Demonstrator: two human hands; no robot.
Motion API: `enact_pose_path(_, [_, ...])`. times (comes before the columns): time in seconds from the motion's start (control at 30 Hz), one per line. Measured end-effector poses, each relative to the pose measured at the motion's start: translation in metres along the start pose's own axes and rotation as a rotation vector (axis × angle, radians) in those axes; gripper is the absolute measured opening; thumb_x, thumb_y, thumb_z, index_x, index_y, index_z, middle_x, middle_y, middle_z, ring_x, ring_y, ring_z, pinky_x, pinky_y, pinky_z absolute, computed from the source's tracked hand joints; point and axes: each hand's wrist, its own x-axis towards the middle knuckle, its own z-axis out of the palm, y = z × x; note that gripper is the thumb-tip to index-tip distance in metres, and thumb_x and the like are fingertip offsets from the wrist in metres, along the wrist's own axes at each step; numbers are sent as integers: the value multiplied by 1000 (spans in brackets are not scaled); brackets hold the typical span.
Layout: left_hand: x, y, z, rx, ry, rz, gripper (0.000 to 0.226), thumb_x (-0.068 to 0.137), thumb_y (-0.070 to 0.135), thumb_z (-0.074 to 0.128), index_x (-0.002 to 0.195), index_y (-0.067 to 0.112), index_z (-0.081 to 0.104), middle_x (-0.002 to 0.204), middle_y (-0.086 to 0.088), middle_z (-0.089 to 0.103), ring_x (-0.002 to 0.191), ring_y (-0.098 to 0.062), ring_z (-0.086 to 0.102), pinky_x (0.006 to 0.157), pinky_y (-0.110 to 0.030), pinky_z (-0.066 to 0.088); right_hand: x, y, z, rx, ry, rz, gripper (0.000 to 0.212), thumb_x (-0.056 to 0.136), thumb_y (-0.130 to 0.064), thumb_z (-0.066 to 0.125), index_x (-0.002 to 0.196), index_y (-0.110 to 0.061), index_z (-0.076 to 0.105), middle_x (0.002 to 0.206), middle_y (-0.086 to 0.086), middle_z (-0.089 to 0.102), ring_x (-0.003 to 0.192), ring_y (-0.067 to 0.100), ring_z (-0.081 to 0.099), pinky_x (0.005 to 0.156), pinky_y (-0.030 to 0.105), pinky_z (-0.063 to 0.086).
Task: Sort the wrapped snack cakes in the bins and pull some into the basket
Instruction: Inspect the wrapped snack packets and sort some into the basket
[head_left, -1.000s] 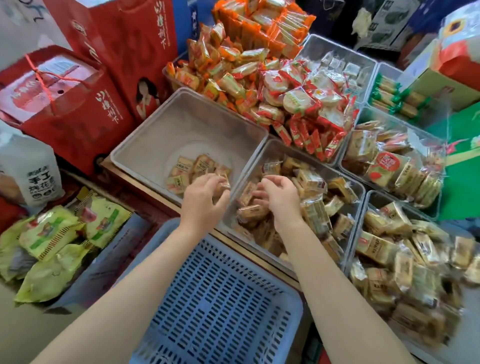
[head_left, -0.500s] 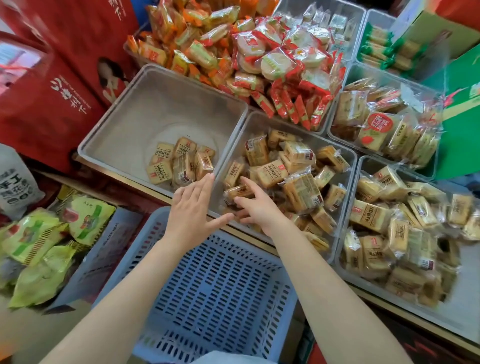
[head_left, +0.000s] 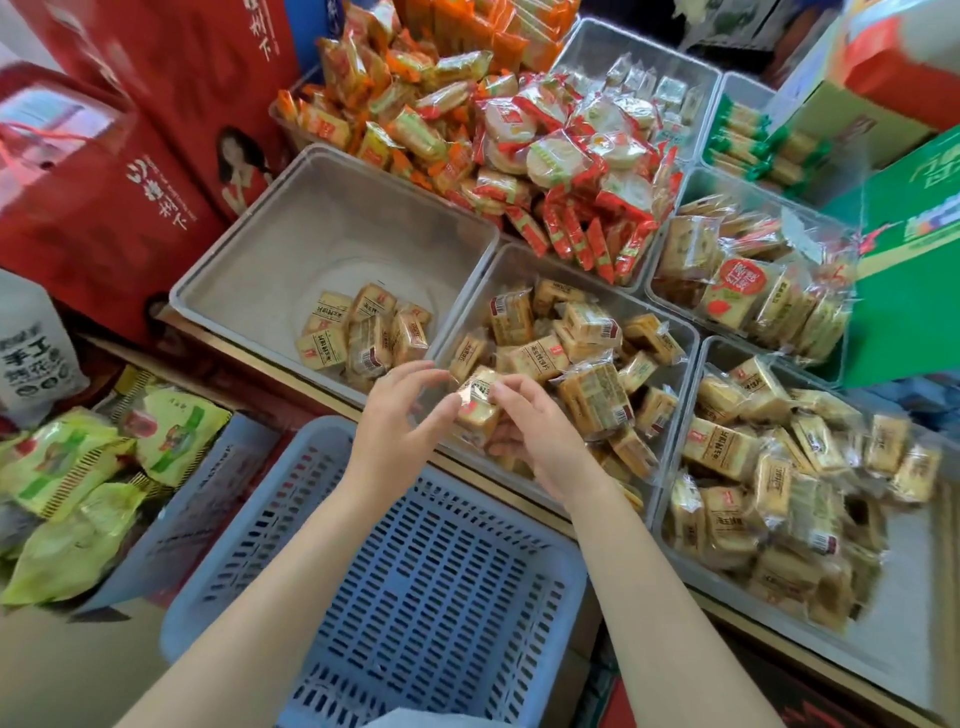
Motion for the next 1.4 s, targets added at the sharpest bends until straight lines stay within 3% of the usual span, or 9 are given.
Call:
enact_pose_path(0.1, [-4,18,11,-283,-133,-284,39,97,37,66,133,22,61,118,9,70,107,-7,68,81,-23,57,-14,-1,-3,-32,-52,-41,23,104,-38,54,113,-20,65,99,5,71,88,20,63,82,38,51])
enact_pose_path(0.2, [-1,23,15,-520,-378,-514,36,98,30,66,129,12,66,115,-9,76,102,-17,71,84,-29,58,-26,3,-15,-36,-52,-56,16,104,-37,54,103,-27,66,96,2,69,89,20,62,83,37,51])
enact_pose_path(0.3, [-3,26,27,-562,-521,-514,32,98,27,65,123,7,70,116,-18,74,103,-26,70,86,-29,57,-37,7,-29,-44,-20,-89,12,103,-35,56,106,-33,67,103,4,71,94,24,67,87,40,56])
enact_pose_path(0.47, [-2,24,50,-667,-336,-559,31,97,17,67,123,0,63,114,-18,75,105,-29,74,91,-36,59,-38,16,-54,-70,699,-152,38,97,-17,59,125,-42,56,125,2,55,91,21,70,64,27,58])
enact_pose_path(0.53, [-5,20,53,-686,-291,-566,34,96,17,68,124,-1,60,116,-18,74,103,-27,75,85,-32,60,-28,21,-67,-105,795,-131,42,97,-15,58,130,-39,52,132,-4,47,91,23,70,60,27,55])
enact_pose_path(0.73, [-9,22,53,-735,-234,-568,34,98,15,66,127,0,56,116,-16,74,102,-25,75,78,-28,61,5,32,-69,-268,679,6,68,87,-34,75,146,-39,41,135,1,57,98,24,70,80,47,63])
enact_pose_path(0.87, [-9,21,50,-756,-255,-580,38,97,11,66,131,1,53,121,-17,72,105,-27,74,82,-31,62,2,34,-63,-324,664,79,58,89,-35,77,138,-16,54,120,4,64,85,23,72,78,41,63])
enact_pose_path(1.03, [-19,20,40,-788,-274,-532,39,96,5,65,133,6,54,123,-15,72,109,-27,73,90,-33,60,-24,27,-50,-180,541,26,55,91,-40,75,137,-14,58,111,-1,69,56,7,59,55,21,51])
enact_pose_path(1.4, [-84,40,3,-773,-383,-380,57,89,30,70,140,10,55,130,-14,69,118,-31,68,101,-45,55,-108,22,4,35,105,-127,22,101,-29,62,115,-12,65,95,7,75,75,20,68,65,30,58])
